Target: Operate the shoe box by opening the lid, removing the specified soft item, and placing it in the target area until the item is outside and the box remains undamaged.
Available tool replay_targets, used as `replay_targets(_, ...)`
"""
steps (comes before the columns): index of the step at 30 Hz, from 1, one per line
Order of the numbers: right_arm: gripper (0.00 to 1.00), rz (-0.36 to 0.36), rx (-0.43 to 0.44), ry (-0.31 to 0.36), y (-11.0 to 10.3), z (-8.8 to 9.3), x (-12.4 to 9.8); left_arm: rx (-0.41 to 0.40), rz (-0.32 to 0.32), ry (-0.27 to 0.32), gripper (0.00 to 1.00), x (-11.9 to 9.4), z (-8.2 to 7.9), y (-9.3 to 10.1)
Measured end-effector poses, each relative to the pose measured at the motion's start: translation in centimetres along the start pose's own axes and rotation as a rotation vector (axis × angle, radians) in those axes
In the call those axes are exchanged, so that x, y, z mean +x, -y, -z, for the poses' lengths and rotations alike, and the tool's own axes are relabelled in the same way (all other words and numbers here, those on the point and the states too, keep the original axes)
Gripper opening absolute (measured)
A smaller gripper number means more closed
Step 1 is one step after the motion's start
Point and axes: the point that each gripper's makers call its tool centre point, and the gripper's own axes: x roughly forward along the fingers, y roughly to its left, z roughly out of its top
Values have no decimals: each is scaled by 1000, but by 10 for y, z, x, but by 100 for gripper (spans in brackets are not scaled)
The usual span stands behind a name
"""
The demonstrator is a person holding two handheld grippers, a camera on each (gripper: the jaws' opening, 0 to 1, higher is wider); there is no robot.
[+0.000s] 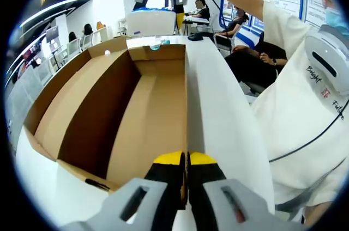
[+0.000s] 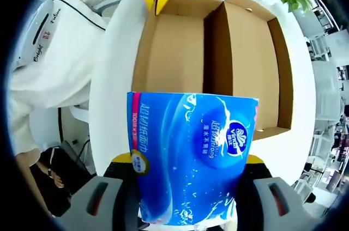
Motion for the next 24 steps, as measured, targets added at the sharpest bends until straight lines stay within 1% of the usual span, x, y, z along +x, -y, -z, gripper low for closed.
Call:
replay_targets(3, 70, 3, 26, 3, 2, 10, -1, 0, -2, 0, 1, 0, 0, 0)
replay_targets(5, 70, 5, 32, -6, 2, 14, 0, 0, -2, 0, 1, 0, 0, 0)
replay_targets(7, 70, -1, 36, -18, 0, 23, 3, 0, -1, 0, 1, 0, 0, 1)
replay_targets(8, 70, 7, 40, -26, 1, 26, 3, 0, -1, 0, 1, 0, 0, 1)
replay_targets(11, 70, 21, 58, -8, 5, 31, 3, 0, -1, 2, 1, 0, 0, 1)
replay_targets(13, 70, 11, 81, 8, 5, 37, 6, 1, -1, 4, 1, 0, 0, 1)
replay_targets(16, 69, 32, 64, -13, 8, 49, 10, 0, -1, 2, 1, 0, 0, 1)
replay_targets(18, 69, 22, 71, -20, 5, 56, 12, 1, -1, 2, 1, 0, 0, 1)
replay_targets(24, 69, 23, 94, -19, 6, 65, 12, 0, 0, -1, 1, 0, 0, 1)
